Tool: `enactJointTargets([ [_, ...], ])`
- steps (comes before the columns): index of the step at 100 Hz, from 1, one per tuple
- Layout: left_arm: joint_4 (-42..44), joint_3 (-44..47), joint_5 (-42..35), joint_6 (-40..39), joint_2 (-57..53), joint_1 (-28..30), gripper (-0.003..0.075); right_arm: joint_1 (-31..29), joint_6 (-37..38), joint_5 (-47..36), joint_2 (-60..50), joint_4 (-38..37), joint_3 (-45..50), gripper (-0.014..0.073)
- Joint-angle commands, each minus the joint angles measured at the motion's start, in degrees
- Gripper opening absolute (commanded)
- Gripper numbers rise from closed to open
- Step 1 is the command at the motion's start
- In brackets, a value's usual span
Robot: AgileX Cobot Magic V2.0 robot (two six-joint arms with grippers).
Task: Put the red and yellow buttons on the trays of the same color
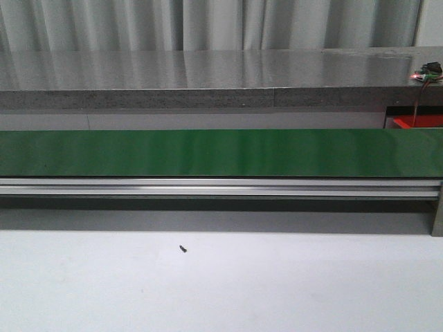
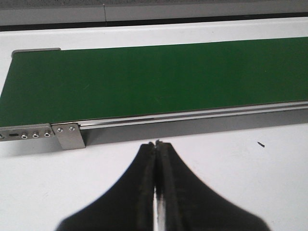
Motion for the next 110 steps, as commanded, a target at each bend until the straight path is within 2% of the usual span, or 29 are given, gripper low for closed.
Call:
enactJointTargets([
  [1,-0.8,-1.52,-3.98,-0.18,0.17,-0.42,-0.002,-0.39,-0.08,0.58,-5.86,-1.4,-1.2,0.0455],
  [27,-0.8,-1.52,-3.98,-0.18,0.17,-0.42,-0.002,1.05,-0.73,4.4,-14.14,-1.87,-1.2,0.0455],
  [34,-0.8,-1.52,-3.98,-0.18,0.17,-0.42,-0.002,2.43,-1.69,5.41,-16.28,-2.38,-1.2,0.0433],
  [44,-0.8,-1.52,-3.98,-0.18,0.17,-0.42,-0.002,5.36,-2.79,5.94,-18.92,-2.52,-1.2,0.0311],
  [56,-0.8,-1.52,-3.98,-0.18,0.17,-0.42,-0.002,10.32,-2.84,7.17,-21.17,-2.52,-1.2,0.0092],
  [67,-0.8,-1.52,-3.98,-0.18,0.17,-0.42,-0.002,14.61,-2.79,8.07,-22.4,-2.47,-1.2,-0.0072],
  [94,-0.8,-1.52,-3.98,-0.18,0.17,-0.42,-0.002,23.6,-2.79,7.61,-25.13,-2.42,-0.97,-0.0063],
  [110,-0.8,-1.52,-3.98,-0.18,0.17,-0.42,-0.002,26.91,-2.79,2.82,-27.27,0.37,1.84,-0.0063],
])
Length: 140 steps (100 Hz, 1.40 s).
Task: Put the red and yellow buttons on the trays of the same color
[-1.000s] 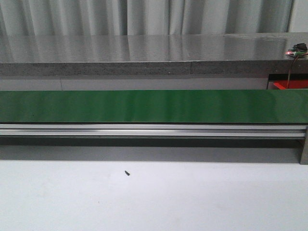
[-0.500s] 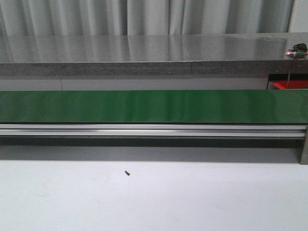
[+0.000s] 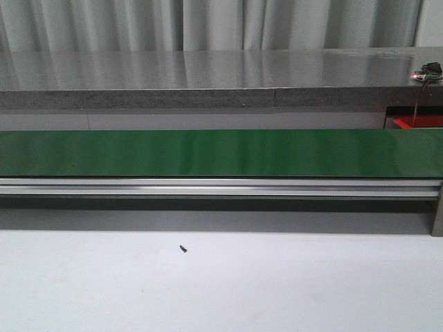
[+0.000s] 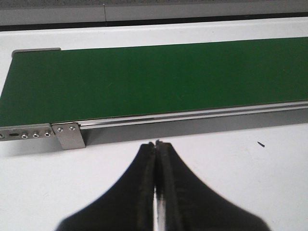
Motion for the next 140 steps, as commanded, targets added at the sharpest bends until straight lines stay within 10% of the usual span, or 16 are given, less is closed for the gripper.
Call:
enactJointTargets([
  [1,-0.8,-1.52,-3.98,-0.18,0.17,-0.42,-0.002,1.39,-0.44,-5.76,-3.7,1.12,0.69,-0.0063],
  [140,-0.8,-1.52,-3.98,-0.18,0.17,-0.42,-0.002,2.42,-0.28,-58.01,-42.2,-1.8,50.58,-0.0067],
])
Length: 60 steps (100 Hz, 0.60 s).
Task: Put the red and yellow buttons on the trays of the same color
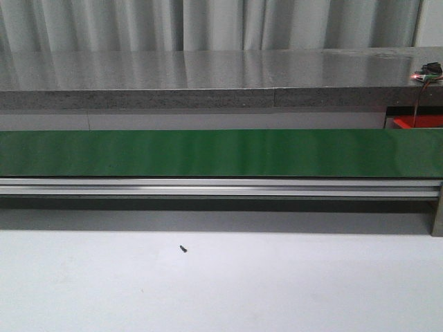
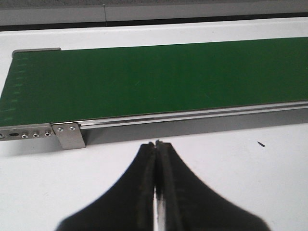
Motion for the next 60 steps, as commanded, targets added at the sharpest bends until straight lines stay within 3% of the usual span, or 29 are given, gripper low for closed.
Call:
enactJointTargets([
  [1,-0.8,-1.52,-3.98,-0.18,0.17,-0.42,-0.002,0.03,-0.28,-5.51,-2.65,0.17,0.49,-0.0067],
  [42,-0.8,-1.52,-3.98,-0.18,0.17,-0.42,-0.002,-2.5,-0.91,-13.08,-11.42,0.17,10.01,-0.0067],
  [60,-0.8,-1.52,-3.98,-0.18,0.17,-0.42,-0.002,-4.07,-5.51,-14.98,-15.2,2.73,13.74,-0.0067],
])
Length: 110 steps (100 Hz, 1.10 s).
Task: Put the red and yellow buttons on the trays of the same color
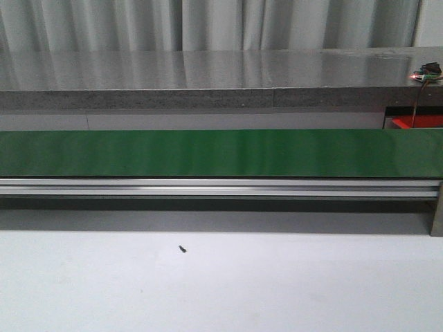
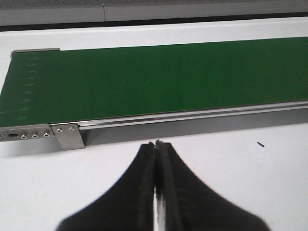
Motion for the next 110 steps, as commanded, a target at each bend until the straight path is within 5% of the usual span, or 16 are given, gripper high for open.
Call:
enactJointTargets([
  [1,-0.8,-1.52,-3.98,-0.18,0.17,-0.42,-0.002,-0.7,-3.96,-5.69,-1.71,1.93,0.17,-0.0067],
  [54,-0.8,-1.52,-3.98,-0.18,0.17,-0.42,-0.002,-2.86,-6.01,-8.64,-18.63,2.97,13.69,-0.0067],
  [82,-0.8,-1.52,-3.98,-0.18,0.17,-0.42,-0.002,-2.86,-5.96,0.17,-28.24,2.83,13.67,-0.0067],
  [110,-0.8,-1.52,-4.01,-0.18,0.17,-0.42,-0.002,-2.86,-6.01,-0.82,-28.55,2.54,13.68,-0.0067],
])
